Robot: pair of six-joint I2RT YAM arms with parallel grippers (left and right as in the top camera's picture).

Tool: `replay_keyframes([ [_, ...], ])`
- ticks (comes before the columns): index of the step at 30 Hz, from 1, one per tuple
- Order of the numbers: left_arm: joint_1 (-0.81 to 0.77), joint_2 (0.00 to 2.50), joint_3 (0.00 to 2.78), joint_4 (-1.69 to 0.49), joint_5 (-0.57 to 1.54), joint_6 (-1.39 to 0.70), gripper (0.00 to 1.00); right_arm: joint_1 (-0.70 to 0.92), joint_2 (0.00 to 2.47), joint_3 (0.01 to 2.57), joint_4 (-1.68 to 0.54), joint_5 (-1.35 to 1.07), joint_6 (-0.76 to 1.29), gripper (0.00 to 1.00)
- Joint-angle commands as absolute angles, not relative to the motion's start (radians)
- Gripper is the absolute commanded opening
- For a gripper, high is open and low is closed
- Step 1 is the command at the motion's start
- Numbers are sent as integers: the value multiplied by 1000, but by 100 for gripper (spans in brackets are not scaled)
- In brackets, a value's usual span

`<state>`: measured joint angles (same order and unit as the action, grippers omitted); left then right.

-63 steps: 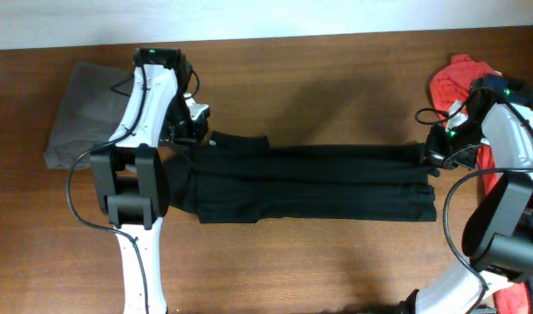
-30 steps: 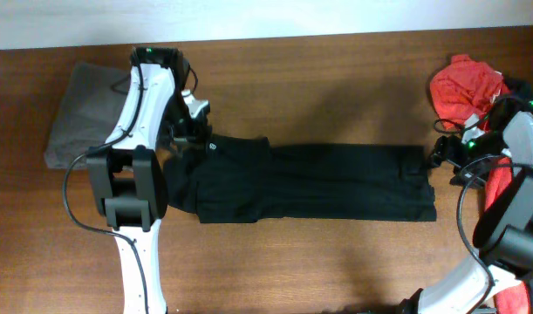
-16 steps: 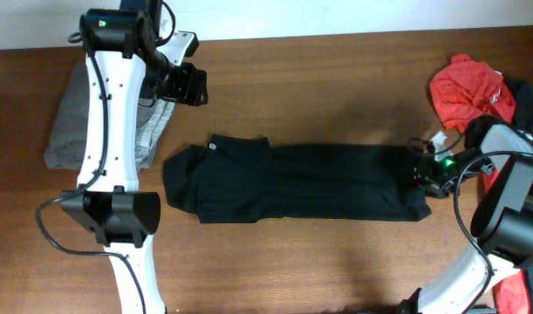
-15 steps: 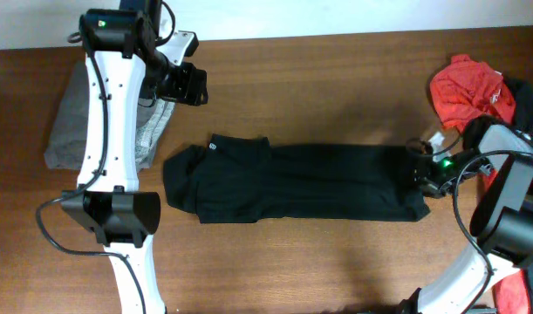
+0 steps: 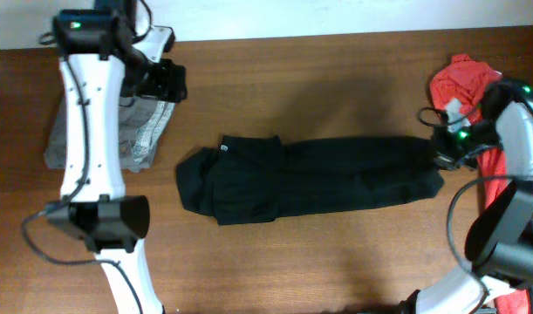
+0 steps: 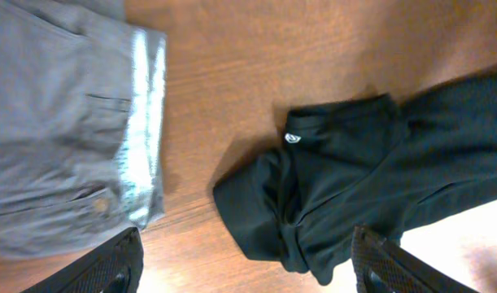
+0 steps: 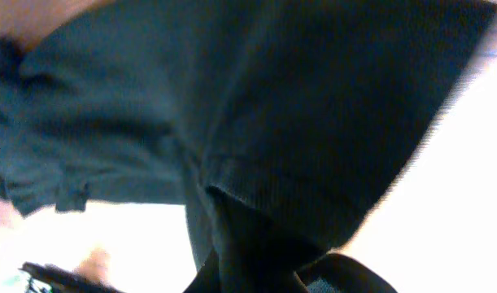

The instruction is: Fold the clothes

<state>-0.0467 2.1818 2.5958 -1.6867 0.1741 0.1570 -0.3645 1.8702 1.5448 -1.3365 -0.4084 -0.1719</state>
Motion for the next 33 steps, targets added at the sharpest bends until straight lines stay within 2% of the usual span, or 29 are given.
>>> replay_keyframes([
  [1,-25,2046,2604,-1688,168,159,82,-174,1843,1551,-1346,-430,-143,4],
  [7,-25,2014,2604,-1688,168,150,82,186,1860,1505,-1184,-419,11,4],
  [8,-25,2014,2604,-1688,168,150,82,268,1877,1503,-1128,-360,80,4],
  [12,-25,2014,2604,-1688,187,144,82,394,1942,1503,-1030,-330,204,4],
  [16,-25,2014,2604,-1688,194,144,82,467,1966,1503,-992,-332,220,5],
  [17,-25,2014,2604,-1688,194,144,82,475,1966,1503,-984,-332,220,11],
  [18,-25,2014,2604,-1688,194,144,82,484,1966,1504,-977,-332,220,62],
  [19,-25,2014,2604,-1688,194,144,82,480,1965,1506,-979,-332,225,67],
  [20,-25,2014,2604,-1688,194,144,82,471,1959,1508,-980,-350,231,67],
  [21,-25,2014,2604,-1688,194,144,83,458,1946,1511,-973,-395,221,66],
  [23,-25,2014,2604,-1688,193,144,83,430,1915,1512,-937,-531,141,59],
  [24,-25,2014,2604,-1688,193,144,83,411,1895,1514,-922,-613,108,50],
  [25,-25,2014,2604,-1688,193,144,83,390,1878,1517,-926,-620,109,33],
  [26,-25,2014,2604,-1688,193,144,82,376,1872,1517,-937,-603,113,25],
  [31,-25,2014,2601,-1688,174,144,83,310,1880,1500,-1021,-450,160,6],
  [33,-23,2014,2588,-1688,167,130,82,317,1901,1448,-999,-451,191,4],
])
